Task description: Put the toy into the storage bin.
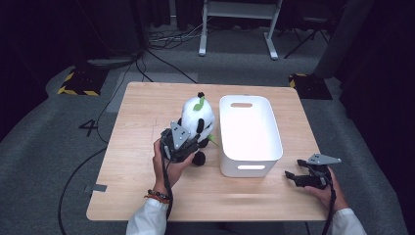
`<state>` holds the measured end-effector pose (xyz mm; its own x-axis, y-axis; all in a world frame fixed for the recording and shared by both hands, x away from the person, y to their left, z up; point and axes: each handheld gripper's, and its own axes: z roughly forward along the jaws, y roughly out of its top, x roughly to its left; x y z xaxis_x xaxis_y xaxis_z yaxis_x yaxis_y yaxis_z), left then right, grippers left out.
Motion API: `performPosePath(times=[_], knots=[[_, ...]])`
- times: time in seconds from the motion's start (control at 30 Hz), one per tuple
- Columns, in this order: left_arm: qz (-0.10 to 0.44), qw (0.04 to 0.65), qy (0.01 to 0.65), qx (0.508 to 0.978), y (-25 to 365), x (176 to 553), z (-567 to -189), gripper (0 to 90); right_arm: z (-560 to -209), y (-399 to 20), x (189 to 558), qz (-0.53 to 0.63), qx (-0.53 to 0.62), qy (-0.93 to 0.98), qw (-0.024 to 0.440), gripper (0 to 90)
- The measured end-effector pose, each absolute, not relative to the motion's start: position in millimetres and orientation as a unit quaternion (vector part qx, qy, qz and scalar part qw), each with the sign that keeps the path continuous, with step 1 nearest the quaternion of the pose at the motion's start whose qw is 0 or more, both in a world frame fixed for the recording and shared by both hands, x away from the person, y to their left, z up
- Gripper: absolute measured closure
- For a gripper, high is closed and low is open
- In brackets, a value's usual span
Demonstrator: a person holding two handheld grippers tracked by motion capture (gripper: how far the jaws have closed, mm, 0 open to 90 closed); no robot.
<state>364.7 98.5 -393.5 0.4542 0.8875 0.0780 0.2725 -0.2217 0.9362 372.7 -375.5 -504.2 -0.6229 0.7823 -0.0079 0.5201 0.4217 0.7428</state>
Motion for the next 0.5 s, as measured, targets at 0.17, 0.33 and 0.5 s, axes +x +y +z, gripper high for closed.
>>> performPosePath(times=[0.17, 0.33, 0.5], knots=[[0.331, 0.481, 0.409, 0.701, 102.1, 361.6, -385.3, 48.7, -504.2, -375.5, 372.7, 0.365, 0.395, 0.824, 0.18, 21.1], [0.335, 0.494, 0.406, 0.692, 102.6, 358.5, -375.6, 48.6, -504.2, -375.5, 372.7, 0.365, 0.395, 0.824, 0.18, 21.1], [0.337, 0.501, 0.404, 0.687, 101.3, 357.4, -363.8, 48.4, -504.1, -375.5, 372.6, 0.365, 0.396, 0.824, 0.18, 21.1]])
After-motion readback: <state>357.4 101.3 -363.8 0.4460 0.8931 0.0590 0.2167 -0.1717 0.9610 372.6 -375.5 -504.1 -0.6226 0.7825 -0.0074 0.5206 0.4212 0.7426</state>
